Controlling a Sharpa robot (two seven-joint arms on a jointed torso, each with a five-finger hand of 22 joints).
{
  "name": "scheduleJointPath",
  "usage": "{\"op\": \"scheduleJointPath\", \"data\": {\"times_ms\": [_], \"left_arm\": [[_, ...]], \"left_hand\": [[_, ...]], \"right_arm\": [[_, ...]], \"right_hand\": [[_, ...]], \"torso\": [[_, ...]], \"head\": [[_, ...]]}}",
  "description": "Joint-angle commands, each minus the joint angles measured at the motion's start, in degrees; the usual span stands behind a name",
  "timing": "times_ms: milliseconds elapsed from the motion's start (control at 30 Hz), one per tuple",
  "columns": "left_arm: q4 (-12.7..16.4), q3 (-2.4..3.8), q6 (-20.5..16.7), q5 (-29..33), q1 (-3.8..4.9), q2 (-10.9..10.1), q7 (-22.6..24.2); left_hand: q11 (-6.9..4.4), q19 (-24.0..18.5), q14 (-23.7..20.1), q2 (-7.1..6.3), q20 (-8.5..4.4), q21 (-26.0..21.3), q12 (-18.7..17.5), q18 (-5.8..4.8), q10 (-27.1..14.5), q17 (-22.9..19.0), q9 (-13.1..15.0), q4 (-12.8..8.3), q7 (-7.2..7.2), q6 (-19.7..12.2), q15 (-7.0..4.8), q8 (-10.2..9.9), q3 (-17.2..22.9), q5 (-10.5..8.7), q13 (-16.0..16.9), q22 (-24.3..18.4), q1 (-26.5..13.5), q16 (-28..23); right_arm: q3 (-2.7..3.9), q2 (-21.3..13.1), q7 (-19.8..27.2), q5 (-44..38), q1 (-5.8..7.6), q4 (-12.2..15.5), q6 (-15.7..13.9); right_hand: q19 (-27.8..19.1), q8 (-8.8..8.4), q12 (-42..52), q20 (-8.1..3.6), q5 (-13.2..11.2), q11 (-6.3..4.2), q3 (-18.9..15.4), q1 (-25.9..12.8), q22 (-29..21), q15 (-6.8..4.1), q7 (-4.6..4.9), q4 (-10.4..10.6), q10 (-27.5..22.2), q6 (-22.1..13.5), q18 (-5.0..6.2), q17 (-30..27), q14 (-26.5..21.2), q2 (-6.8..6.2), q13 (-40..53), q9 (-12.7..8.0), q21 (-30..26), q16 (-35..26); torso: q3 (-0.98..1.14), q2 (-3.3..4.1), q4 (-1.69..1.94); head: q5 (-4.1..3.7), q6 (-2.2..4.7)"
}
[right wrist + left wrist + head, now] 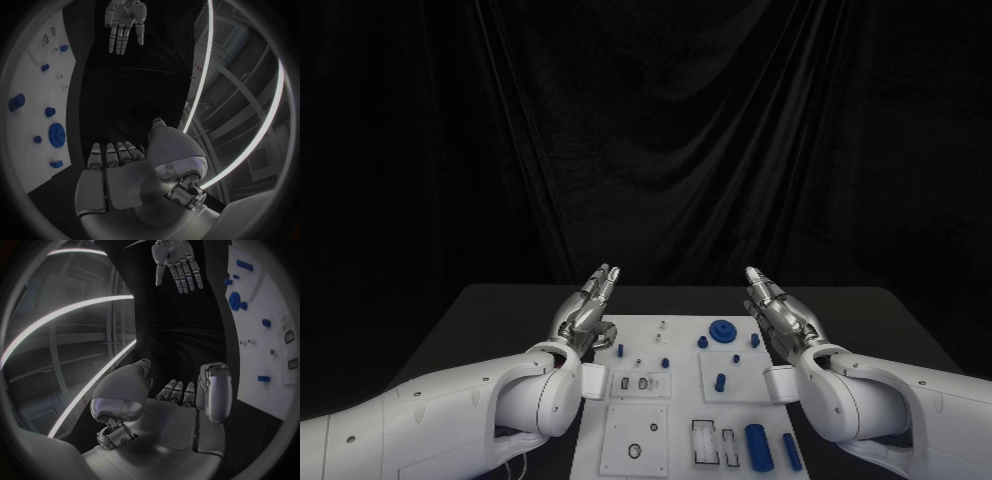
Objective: Assemble the parts on the task board
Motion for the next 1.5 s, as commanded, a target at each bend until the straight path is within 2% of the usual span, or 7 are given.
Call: {"op": "scheduleJointPath", "data": {"times_ms": [33,633,800,867,1000,1267,1500], "left_arm": [[-0.14,-1.00,13.71,4.17,1.14,0.14,5.67],[-0.79,-5.88,32.89,9.63,5.07,0.24,11.76],[-3.73,-5.89,35.59,0.78,5.04,-1.62,12.15],[-3.65,-5.89,34.77,0.03,5.04,-2.11,12.12],[-3.30,-5.89,33.17,-1.29,5.03,-3.27,11.75],[-2.74,-5.89,31.52,-2.66,5.03,-5.31,8.61],[-3.30,-5.89,32.63,-6.13,5.04,-6.38,3.07]], "left_hand": [[-0.59,6.21,0.07,0.30,-0.19,3.15,-0.38,-0.36,-0.03,-0.05,0.09,0.83,-0.32,0.41,-5.88,0.37,-0.66,0.54,-0.06,15.05,2.50,-0.21],[16.88,6.21,22.52,1.51,15.40,3.15,17.56,-0.36,27.44,9.58,8.60,-1.83,10.58,30.11,12.89,11.83,-0.34,8.38,8.90,15.05,11.07,18.71],[19.56,6.21,31.25,1.22,18.36,3.15,24.02,-0.36,34.31,12.94,10.05,-2.87,10.93,35.17,15.52,15.56,0.33,12.35,11.71,15.05,14.31,26.68],[19.75,-83.79,36.91,1.10,20.67,-86.85,28.37,6.74,36.52,16.71,10.58,-2.42,11.53,36.01,14.69,17.02,0.30,13.66,13.94,-74.95,15.56,34.35],[17.59,-83.37,34.80,0.77,20.40,-86.44,41.89,9.12,35.23,29.30,12.44,-0.16,12.02,35.78,12.51,21.90,-0.52,14.72,22.32,-74.58,19.02,54.70],[12.37,-43.58,82.09,0.25,16.55,-79.93,89.60,10.50,89.76,84.82,54.21,0.46,11.95,45.08,7.67,67.83,-4.72,9.95,89.80,-71.15,16.73,90.26],[11.80,-31.93,90.07,-0.82,16.02,-82.32,89.62,10.54,89.97,89.95,80.88,0.84,11.67,72.91,6.95,85.41,-17.91,-8.88,89.94,-71.35,1.79,89.79]], "right_arm": [[-1.34,-0.91,-0.90,5.99,1.49,0.69,13.34],[-5.18,-2.77,-1.35,10.69,4.69,1.69,23.69],[-5.21,-3.85,-2.57,10.56,4.69,-0.10,28.27],[-5.21,-3.90,-2.75,10.53,4.69,-0.20,28.74],[-5.21,-4.36,-3.28,10.49,4.71,-0.01,29.50],[-5.21,-5.53,-4.70,10.32,5.29,0.26,30.51],[-5.21,-6.77,-5.37,10.22,5.80,0.59,30.55]], "right_hand": [[0.09,-0.22,-0.27,0.61,0.28,0.63,-0.17,1.10,-0.06,-0.38,0.57,0.36,0.09,-0.01,0.74,-0.05,0.10,0.32,-0.09,-0.09,-0.22,-0.27],[0.30,0.53,0.37,4.98,1.11,4.76,0.11,2.75,0.12,3.62,3.96,0.29,0.12,1.29,0.76,-0.05,0.10,0.14,0.12,0.36,-0.02,-0.27],[0.78,1.04,1.25,8.03,2.03,6.20,0.29,4.12,0.43,6.50,4.81,0.29,0.22,1.87,0.84,-0.05,0.10,0.13,0.34,0.53,0.40,-0.27],[1.14,1.23,1.59,8.84,2.38,6.47,0.38,4.50,0.63,7.67,4.97,0.28,0.27,2.11,0.85,-0.05,0.10,0.18,0.42,0.60,0.69,-0.27],[1.65,1.53,2.17,9.67,3.11,6.97,0.57,5.12,0.87,8.59,5.36,0.27,0.36,2.45,0.84,-0.02,0.13,0.25,0.55,0.70,1.09,-0.20],[2.48,3.13,3.93,10.99,5.59,8.26,1.41,7.36,1.15,10.00,6.88,0.21,0.69,4.24,0.81,0.33,0.46,0.17,0.87,1.18,1.68,0.71],[2.63,3.48,4.70,11.19,5.68,9.04,1.38,7.61,1.18,9.99,7.01,0.22,0.88,4.46,0.82,0.40,0.55,0.09,1.00,1.23,1.77,0.96]], "torso": [[-0.01,0.20,0.09],[-0.01,0.20,0.09],[-0.19,0.85,0.64],[-0.19,0.87,0.69],[-0.16,0.87,0.48],[-0.23,1.23,0.24],[-0.09,2.47,0.42]], "head": [[-0.01,0.00],[-0.01,0.00],[-1.47,-4.97],[-1.48,-5.62],[-1.32,-6.62],[-1.01,-9.71],[-0.90,-10.24]]}}
